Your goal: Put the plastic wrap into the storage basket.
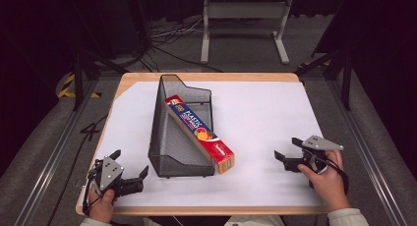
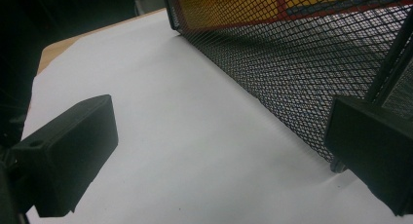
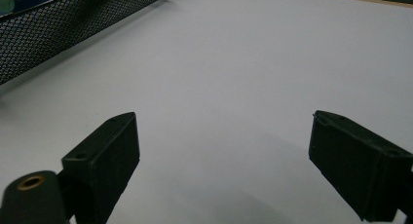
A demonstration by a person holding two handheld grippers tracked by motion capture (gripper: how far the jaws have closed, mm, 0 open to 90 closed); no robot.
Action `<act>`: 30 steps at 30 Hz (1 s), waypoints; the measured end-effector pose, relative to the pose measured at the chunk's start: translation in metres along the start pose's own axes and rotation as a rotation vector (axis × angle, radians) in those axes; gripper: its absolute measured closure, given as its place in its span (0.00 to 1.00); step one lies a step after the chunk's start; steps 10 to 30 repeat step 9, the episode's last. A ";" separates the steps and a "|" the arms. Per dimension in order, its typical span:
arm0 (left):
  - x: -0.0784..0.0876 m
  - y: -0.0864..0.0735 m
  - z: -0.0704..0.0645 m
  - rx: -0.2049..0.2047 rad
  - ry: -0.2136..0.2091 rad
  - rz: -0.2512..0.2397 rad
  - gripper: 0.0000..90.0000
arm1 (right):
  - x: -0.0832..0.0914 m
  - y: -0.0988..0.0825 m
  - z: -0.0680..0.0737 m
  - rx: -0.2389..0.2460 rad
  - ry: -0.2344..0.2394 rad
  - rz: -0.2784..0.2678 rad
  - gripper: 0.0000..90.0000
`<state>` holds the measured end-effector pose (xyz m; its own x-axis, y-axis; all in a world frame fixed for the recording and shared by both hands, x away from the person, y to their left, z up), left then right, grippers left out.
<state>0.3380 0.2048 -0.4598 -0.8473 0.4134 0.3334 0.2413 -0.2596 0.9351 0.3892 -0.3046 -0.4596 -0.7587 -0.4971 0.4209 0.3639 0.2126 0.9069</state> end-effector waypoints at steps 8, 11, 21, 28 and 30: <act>-0.001 0.000 0.000 0.005 -0.009 -0.003 0.00 | 0.004 0.000 0.004 0.051 0.036 -0.053 0.14; -0.001 0.000 0.000 0.005 -0.009 -0.003 0.00 | 0.004 0.000 0.004 0.051 0.036 -0.053 0.14; -0.001 0.000 0.000 0.005 -0.009 -0.003 0.00 | 0.004 0.000 0.004 0.051 0.036 -0.053 0.14; -0.001 0.000 0.000 0.005 -0.009 -0.003 0.00 | 0.004 0.000 0.004 0.051 0.036 -0.053 0.14; -0.001 0.000 0.000 0.005 -0.009 -0.003 0.00 | 0.004 0.000 0.004 0.051 0.036 -0.053 0.14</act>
Point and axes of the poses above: each handheld gripper's, and its own axes: x roughly backward along the jaws, y roughly out of its top, z roughly to its left, the point moved 6 cm from there along -x, roughly forward along the jaws, and after that the axes turned 4 degrees about -z, right-handed, at the moved point
